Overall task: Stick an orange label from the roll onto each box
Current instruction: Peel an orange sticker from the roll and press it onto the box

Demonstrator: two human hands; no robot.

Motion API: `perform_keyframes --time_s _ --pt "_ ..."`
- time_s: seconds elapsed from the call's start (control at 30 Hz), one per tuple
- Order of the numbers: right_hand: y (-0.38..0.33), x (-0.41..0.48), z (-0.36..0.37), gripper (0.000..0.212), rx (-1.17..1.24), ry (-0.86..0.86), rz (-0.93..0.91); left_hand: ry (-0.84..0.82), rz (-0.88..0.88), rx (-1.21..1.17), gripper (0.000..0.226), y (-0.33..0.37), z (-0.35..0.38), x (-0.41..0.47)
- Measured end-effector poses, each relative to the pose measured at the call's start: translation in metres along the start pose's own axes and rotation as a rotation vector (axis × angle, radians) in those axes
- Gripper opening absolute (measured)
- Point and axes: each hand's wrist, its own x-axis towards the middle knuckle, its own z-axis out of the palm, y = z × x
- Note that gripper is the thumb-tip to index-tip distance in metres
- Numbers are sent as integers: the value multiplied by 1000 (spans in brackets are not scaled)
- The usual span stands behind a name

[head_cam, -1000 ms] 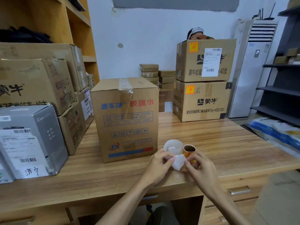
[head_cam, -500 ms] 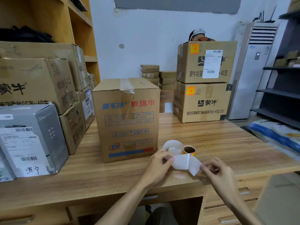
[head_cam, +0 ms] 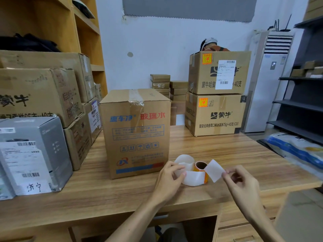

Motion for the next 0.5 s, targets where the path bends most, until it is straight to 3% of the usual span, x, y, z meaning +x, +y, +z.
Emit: perform_keyframes --time_s 0.23,0.37,0.5 --pt "-37 15 30 19 -264 -18 -297 199 106 -30 8 47 -33 3" --pt "-64 19 58 16 -434 25 -581 232 51 -122 19 76 -57 0" --pt "-91 18 80 16 -548 133 -828 285 -30 -173 13 87 -78 -6"
